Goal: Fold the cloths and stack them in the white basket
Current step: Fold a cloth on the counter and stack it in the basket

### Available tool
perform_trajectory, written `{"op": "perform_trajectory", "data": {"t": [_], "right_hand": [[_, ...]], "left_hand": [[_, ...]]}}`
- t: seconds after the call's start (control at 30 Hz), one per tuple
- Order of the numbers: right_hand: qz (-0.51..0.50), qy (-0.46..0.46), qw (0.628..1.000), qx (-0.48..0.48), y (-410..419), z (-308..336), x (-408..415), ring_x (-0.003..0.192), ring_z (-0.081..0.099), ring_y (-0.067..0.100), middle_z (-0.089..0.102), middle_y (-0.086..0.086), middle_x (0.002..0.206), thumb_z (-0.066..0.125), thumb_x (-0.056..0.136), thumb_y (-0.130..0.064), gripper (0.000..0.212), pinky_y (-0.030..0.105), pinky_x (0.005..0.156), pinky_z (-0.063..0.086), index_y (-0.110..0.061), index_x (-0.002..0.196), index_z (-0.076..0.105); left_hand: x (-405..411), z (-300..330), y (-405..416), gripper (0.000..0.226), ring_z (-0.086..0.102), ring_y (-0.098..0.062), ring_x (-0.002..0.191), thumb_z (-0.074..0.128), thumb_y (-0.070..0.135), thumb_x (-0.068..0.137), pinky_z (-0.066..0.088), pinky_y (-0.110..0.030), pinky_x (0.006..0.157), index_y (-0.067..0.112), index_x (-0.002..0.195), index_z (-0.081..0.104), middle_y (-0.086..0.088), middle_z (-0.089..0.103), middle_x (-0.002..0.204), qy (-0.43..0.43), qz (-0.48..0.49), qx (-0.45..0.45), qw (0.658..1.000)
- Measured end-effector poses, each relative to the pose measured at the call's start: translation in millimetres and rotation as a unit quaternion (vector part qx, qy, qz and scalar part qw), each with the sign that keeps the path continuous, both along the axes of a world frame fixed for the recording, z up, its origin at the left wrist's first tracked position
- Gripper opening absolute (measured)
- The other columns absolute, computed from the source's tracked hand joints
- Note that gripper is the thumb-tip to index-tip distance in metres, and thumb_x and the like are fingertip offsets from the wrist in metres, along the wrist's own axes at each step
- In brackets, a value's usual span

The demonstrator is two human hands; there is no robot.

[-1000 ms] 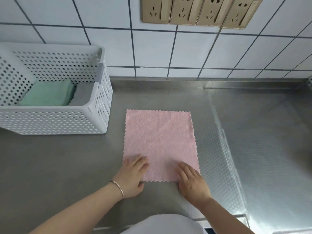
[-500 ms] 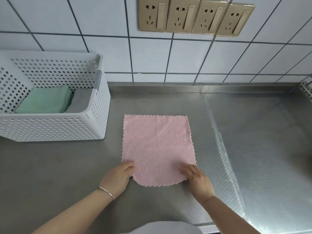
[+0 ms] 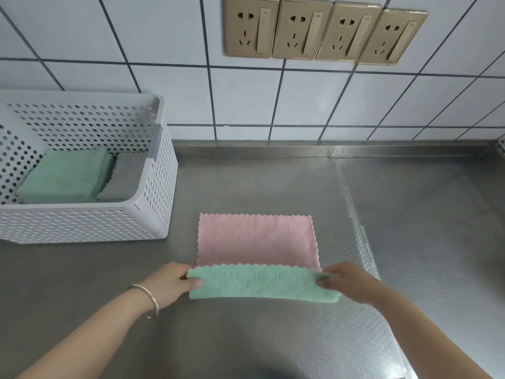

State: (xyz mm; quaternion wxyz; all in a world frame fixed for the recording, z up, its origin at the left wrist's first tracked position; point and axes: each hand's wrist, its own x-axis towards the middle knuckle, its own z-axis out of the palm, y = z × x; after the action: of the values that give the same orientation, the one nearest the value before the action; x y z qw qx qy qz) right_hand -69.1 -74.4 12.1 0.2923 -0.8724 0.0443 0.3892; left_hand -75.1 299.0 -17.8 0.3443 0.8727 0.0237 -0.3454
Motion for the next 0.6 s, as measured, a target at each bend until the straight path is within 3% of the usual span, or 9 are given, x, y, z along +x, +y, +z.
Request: {"op": "perform_trajectory", "data": {"t": [0.1,0.2,0.27,0.33,0.43,0.6], "right_hand": [[-0.163,-0.047,0.984,0.054,4.6,-2.9,21.9,0.063,0.055,0.012,0.064,0.000,0.072,0.065,0.085,-0.030,0.015,0.025,0.059,0.044,-0.025,0.072,0.063],[-0.272,-0.087,0.955,0.078,15.9,-16.0,41.1,0.070,0.058,0.012,0.063,0.000,0.078,0.063,0.087,-0.023,0.012,0.024,0.063,0.045,-0.012,0.082,0.063],[-0.300,-0.102,0.946,0.064,26.3,-26.4,52.6,0.078,0.060,0.020,0.063,0.006,0.087,0.059,0.090,-0.024,0.016,0.033,0.070,0.049,-0.009,0.095,0.062],[-0.318,-0.116,0.940,0.042,33.7,-37.7,63.7,0.080,0.058,0.024,0.061,0.008,0.088,0.054,0.092,-0.026,0.021,0.032,0.069,0.047,-0.008,0.099,0.060],[-0.324,-0.140,0.936,0.003,43.2,-45.7,74.6,0.067,0.047,0.018,0.048,-0.001,0.070,0.048,0.095,-0.029,0.018,0.026,0.054,0.033,-0.015,0.083,0.051],[-0.314,-0.170,0.933,-0.028,49.7,-58.9,76.9,0.079,0.053,0.022,0.051,-0.003,0.072,0.047,0.096,-0.029,0.018,0.028,0.067,0.036,-0.013,0.088,0.051]], "left_hand": [[15.3,0.3,-11.0,0.016,0.056,-0.010,0.067,0.058,0.023,0.089,0.038,-0.019,0.061,0.016,0.077,0.066,0.010,0.065,0.068,-0.024,0.112,-0.041,0.993],[32.1,-3.8,-26.7,0.015,0.062,-0.020,0.084,0.054,0.021,0.092,0.040,-0.022,0.066,0.013,0.091,0.066,-0.004,0.069,0.092,-0.032,0.185,-0.043,0.981],[44.9,-9.0,-33.3,0.020,0.063,-0.028,0.094,0.051,0.022,0.093,0.041,-0.027,0.072,0.008,0.096,0.066,-0.011,0.069,0.099,-0.031,0.237,-0.038,0.970],[58.2,-14.4,-39.3,0.021,0.062,-0.029,0.094,0.049,0.020,0.094,0.039,-0.029,0.075,0.008,0.100,0.064,-0.012,0.065,0.097,-0.037,0.276,-0.022,0.960],[72.6,-20.1,-48.0,0.025,0.058,-0.031,0.095,0.046,0.021,0.095,0.037,-0.029,0.075,0.006,0.107,0.062,-0.012,0.061,0.098,-0.068,0.290,0.029,0.954],[78.7,-34.1,-52.4,0.031,0.058,-0.036,0.100,0.045,0.026,0.094,0.042,-0.033,0.080,0.004,0.112,0.059,-0.020,0.064,0.109,-0.100,0.267,0.130,0.949]]}}
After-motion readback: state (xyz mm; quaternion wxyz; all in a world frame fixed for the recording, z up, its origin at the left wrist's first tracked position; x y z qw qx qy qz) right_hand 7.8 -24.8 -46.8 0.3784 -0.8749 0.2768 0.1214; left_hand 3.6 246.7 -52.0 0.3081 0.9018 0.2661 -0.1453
